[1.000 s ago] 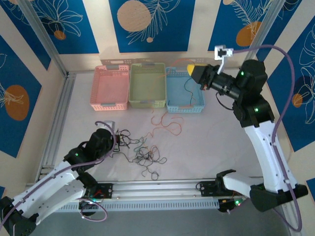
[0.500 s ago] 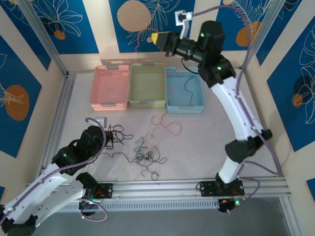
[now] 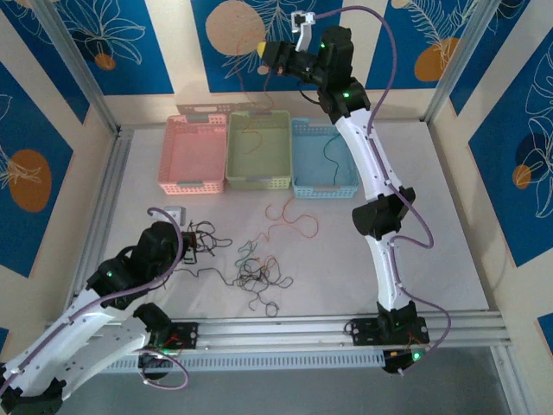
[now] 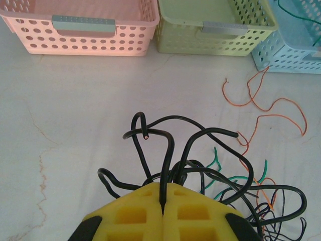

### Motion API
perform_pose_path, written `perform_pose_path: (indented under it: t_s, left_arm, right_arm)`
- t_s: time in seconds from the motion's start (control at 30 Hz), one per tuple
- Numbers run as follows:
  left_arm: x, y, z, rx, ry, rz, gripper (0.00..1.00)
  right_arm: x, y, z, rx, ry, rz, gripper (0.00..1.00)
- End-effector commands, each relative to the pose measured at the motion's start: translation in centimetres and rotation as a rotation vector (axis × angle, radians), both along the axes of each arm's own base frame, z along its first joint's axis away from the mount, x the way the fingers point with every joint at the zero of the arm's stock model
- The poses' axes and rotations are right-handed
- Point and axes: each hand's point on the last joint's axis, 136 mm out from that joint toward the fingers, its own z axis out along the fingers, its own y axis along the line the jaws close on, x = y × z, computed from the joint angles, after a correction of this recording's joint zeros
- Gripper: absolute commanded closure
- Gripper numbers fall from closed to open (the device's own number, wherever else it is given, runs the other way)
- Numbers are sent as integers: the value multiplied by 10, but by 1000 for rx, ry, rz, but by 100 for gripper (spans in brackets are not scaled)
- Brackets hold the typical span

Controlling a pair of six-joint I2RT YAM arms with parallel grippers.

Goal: Untangle the cables

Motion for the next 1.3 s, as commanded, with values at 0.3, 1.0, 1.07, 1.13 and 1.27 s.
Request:
perform_pose_path:
  t_s: [0.3,1.0,1.07,1.13,1.27]
  left_arm:
    - [-2,-14,-20,-21,51,-56,100]
    - [-1,-21,-22,-56,91,-50,100]
    - [1,-26,-20,-61,89,-69,100]
    - [3,-32,-20,-75,84,-88,100]
    - [4,-43,-16,-135,62,-125,100]
  right_arm:
    - [51,17,-228,-161,404,-31,100]
    - [-30,3,-211,-391,546,-9,46]
    - [-56,-3,-186,-388,495,4,46]
    - [-89,-7,-164,-377,435,25,46]
    - [-170,-21,-169,-370,388,95,47]
